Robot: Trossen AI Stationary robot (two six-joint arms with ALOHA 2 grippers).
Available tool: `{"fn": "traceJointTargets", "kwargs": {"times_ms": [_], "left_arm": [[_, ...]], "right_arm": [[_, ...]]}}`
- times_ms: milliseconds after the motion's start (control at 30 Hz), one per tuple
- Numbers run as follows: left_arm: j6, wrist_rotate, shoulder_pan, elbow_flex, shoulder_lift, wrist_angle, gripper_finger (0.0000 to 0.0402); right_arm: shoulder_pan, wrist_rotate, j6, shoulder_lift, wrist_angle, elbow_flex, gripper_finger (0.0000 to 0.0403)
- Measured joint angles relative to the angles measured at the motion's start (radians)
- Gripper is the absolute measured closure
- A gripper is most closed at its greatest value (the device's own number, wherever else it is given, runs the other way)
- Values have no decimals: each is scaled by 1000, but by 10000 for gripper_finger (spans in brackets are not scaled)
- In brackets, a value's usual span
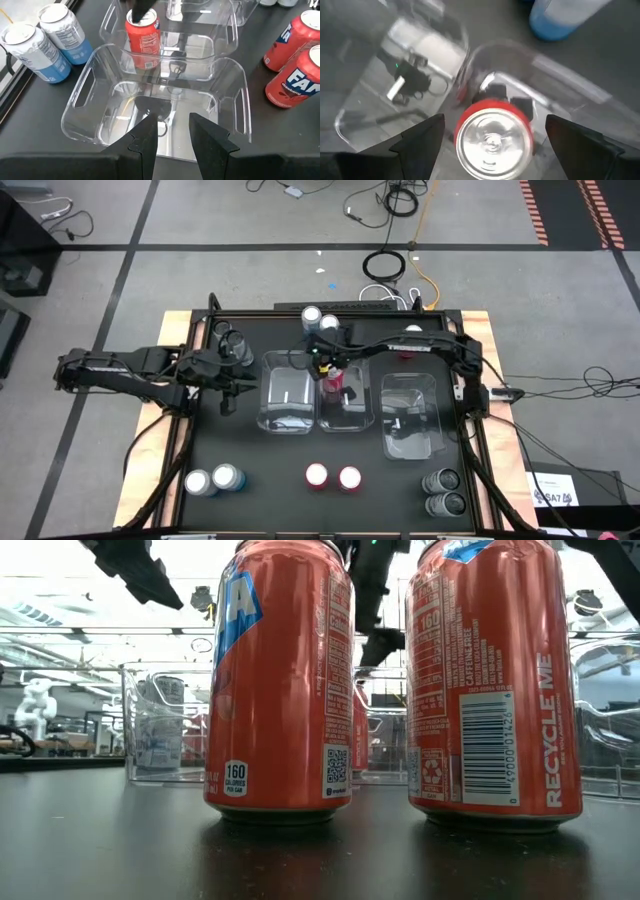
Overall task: Sort soda cans
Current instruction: Put the orange soda can into the center transparent bin
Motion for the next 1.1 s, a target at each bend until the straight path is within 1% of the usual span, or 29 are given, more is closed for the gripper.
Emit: {"fn": "traceJointTargets", "kwargs": {"times_ms": [100,200,267,333,433,500,567,733,833,900,1033,1100], "left_arm": [[15,0,0,0,0,0,278],[20,0,0,0,0,1,278],[20,0,0,0,0,1,278],[20,0,0,0,0,1,278],[20,0,0,0,0,2,278],[20,0,0,0,0,2,278],[20,-1,0,0,0,2,278],[19,-2,0,0,0,2,278],[19,-4,0,0,0,2,278],[19,-9,0,0,0,2,278],[18,-13,0,0,0,3,278],[18,-13,0,0,0,3,278]], "right_arm": [[5,29,0,-53,-13,0,63],[13,106,23,-124,-79,0,62],[17,185,90,-174,-189,0,62],[5,242,173,-216,-323,0,62],[-37,255,270,-265,-510,-1,62],[-73,247,254,-314,-481,-44,62],[-122,216,229,-363,-444,-103,62],[-235,204,266,-484,-484,-273,62],[-276,189,262,-557,-415,-373,62],[-309,160,248,-589,-341,-439,62],[-369,94,179,-606,-193,-555,62],[-390,86,164,-597,-159,-600,62]]}}
